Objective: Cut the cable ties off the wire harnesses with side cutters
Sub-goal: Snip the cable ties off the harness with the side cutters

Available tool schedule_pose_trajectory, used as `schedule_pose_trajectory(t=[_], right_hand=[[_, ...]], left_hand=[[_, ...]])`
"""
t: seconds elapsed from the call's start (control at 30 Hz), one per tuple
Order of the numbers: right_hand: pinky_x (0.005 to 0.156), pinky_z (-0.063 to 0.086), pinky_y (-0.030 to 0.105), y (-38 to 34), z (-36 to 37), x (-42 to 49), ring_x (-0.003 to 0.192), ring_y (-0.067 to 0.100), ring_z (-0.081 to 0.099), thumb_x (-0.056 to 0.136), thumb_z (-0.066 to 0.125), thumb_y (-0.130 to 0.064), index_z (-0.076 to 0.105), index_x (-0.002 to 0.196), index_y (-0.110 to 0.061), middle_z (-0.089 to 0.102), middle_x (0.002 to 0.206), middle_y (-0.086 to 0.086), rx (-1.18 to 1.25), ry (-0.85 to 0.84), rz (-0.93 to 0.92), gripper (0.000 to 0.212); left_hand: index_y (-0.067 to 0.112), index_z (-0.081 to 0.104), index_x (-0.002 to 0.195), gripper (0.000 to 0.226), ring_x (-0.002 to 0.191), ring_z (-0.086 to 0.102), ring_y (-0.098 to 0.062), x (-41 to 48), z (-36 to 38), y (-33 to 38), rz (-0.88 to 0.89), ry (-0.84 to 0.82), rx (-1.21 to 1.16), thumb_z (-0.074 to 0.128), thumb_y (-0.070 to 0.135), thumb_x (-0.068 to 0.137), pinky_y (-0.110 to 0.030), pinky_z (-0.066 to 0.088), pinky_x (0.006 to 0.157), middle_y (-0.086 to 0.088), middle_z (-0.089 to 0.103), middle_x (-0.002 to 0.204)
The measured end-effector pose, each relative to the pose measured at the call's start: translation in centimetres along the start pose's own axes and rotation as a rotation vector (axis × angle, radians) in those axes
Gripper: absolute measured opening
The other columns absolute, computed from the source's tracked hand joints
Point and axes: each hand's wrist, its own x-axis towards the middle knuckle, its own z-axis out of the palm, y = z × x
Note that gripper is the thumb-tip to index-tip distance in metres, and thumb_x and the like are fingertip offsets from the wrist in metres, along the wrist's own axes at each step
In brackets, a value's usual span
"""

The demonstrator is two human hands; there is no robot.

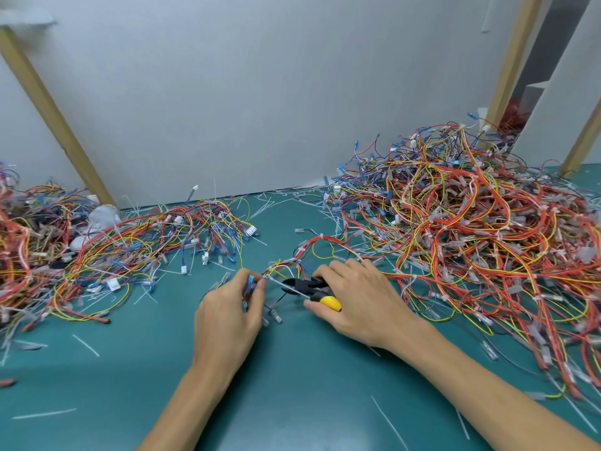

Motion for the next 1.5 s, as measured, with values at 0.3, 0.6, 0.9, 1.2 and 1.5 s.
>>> schedule_pose_trajectory(t=[0.3, 0.6, 0.9, 1.2, 1.5], right_hand=[[0.087, 0.038, 0.037, -0.3, -0.1, 0.0, 0.095, 0.021, 0.051, 0.091, 0.031, -0.065, 0.055, 0.115, -0.027, 0.059, 0.106, -0.007, -0.077, 0.054, 0.017, 0.051], [0.090, 0.039, 0.036, 0.4, -1.5, 1.1, 0.101, 0.020, 0.052, 0.091, 0.040, -0.066, 0.055, 0.123, -0.028, 0.059, 0.110, -0.008, -0.077, -0.003, -0.053, 0.052], [0.091, 0.036, 0.032, 0.2, -1.2, 2.6, 0.106, 0.015, 0.051, 0.088, 0.040, -0.069, 0.052, 0.122, -0.032, 0.059, 0.112, -0.013, -0.021, -0.066, -0.111, 0.051], [0.057, 0.032, 0.032, -1.1, 0.3, 2.5, 0.081, 0.024, 0.062, 0.091, 0.056, -0.053, 0.056, 0.094, -0.023, 0.064, 0.083, -0.005, 0.008, 0.092, -0.176, 0.030], [0.053, 0.046, 0.035, -0.9, 2.0, 2.0, 0.063, 0.025, 0.056, 0.079, 0.071, -0.041, 0.059, 0.085, -0.013, 0.056, 0.071, 0.002, -0.155, 0.319, -0.279, 0.031]], left_hand=[[0.024, 0.066, 0.084, 0.006, 0.046, 0.036, -0.018, 0.6, -0.8, -0.4, 0.037, -0.037, 0.020, 0.068, 0.027, 0.088, -0.029, 0.031, 0.048, 0.009, 0.030, 0.041], [0.023, 0.068, 0.074, 0.016, 0.046, 0.030, -0.008, 1.5, -1.0, -1.8, -0.118, -0.231, -0.367, 0.067, 0.024, 0.090, -0.017, 0.024, 0.047, 0.010, 0.037, 0.048], [0.021, 0.068, 0.077, 0.014, 0.044, 0.040, -0.003, 1.9, -0.9, -2.1, -0.076, -0.300, -0.339, 0.066, 0.023, 0.091, -0.012, 0.028, 0.046, 0.018, 0.047, 0.045], [0.022, 0.064, 0.072, 0.019, 0.041, 0.033, -0.007, 1.7, -0.6, -1.9, -0.120, -0.338, -0.349, 0.064, 0.020, 0.091, -0.014, 0.028, 0.046, 0.012, 0.038, 0.041], [0.015, 0.062, 0.064, 0.020, 0.041, 0.028, -0.009, 1.8, 0.1, -2.0, -0.237, -0.346, -0.300, 0.062, 0.015, 0.084, -0.015, 0.030, 0.046, 0.007, 0.039, 0.038]])
